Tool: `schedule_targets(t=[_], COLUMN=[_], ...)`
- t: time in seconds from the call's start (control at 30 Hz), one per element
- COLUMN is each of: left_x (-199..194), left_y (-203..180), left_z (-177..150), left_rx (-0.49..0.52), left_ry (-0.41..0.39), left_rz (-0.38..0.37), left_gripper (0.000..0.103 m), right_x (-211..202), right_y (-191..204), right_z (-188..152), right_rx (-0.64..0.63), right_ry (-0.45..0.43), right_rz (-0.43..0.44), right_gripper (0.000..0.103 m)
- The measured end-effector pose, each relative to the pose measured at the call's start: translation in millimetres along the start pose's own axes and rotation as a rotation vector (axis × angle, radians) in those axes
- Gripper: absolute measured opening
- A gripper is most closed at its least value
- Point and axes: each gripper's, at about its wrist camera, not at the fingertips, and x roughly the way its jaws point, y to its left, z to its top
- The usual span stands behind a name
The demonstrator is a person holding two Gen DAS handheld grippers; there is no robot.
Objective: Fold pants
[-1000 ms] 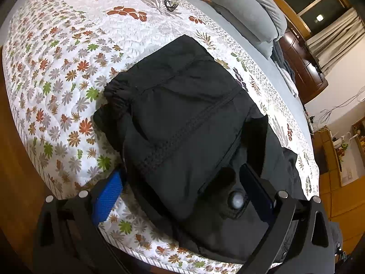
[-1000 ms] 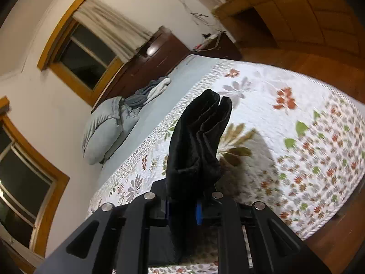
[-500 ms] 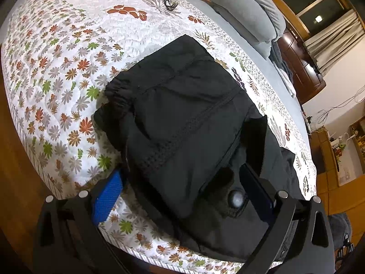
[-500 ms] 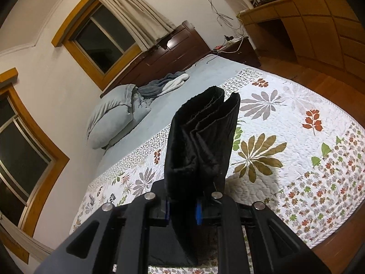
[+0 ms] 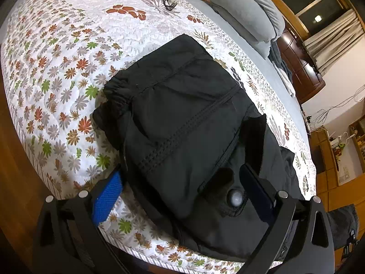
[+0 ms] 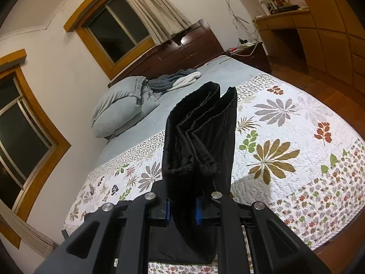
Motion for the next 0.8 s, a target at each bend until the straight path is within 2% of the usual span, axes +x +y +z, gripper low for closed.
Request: schedule_targets(t=[0.4,0.8], left_x=[4,9], left_y=[-2,-4], left_z=[2,5], left_rx=[0.0,-0.001], left_ry=[0.012,0.016], left_rz=[0.005,0.017], left_gripper=[0.098,0.098], right_x=[5,6], right_y=[27,51], right_z=[-6,-13], right_rx=[-0.084,-0.184], right_ry=[0.0,-0.032], right_rz=[-0.094,-0.128], right_gripper=[0.015,0.015])
